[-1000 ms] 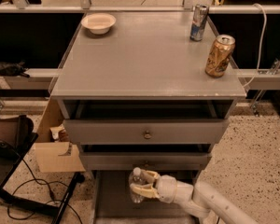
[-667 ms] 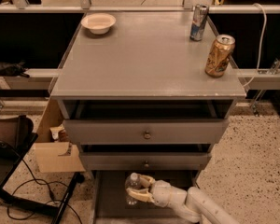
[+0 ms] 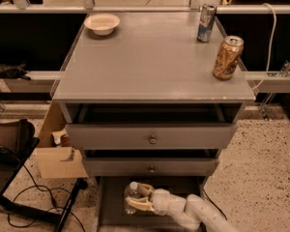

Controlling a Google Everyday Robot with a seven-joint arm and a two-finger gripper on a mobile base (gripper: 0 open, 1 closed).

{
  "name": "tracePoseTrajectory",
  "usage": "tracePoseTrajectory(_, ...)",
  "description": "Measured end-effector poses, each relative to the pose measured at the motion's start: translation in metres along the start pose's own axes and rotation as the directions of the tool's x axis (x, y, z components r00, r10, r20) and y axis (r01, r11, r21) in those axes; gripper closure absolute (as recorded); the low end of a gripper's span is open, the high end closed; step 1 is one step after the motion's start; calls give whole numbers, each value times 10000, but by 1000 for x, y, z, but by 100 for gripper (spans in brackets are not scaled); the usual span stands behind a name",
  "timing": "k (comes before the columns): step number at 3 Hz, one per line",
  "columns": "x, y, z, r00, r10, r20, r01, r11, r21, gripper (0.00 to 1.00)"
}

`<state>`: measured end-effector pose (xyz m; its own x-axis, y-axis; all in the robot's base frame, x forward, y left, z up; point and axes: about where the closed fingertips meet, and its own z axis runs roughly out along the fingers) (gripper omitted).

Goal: Place water bottle into bottom drawer

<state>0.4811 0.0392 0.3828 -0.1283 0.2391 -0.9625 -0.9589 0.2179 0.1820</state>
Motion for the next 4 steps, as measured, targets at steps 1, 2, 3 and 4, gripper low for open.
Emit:
tracePoseTrajectory(1, 54, -6, 15, 9999, -84, 55, 89, 9957, -926, 100)
tracePoseTrajectory(2, 80, -11, 19, 9997, -218, -95, 203, 9904, -1371, 100)
tracePoseTrajectory(3, 103, -13, 20, 9987, -292, -410, 229, 9889, -1467, 100)
tracePoseTrajectory(4, 125, -12, 22, 9982, -212, -565, 130, 9897, -1423, 100)
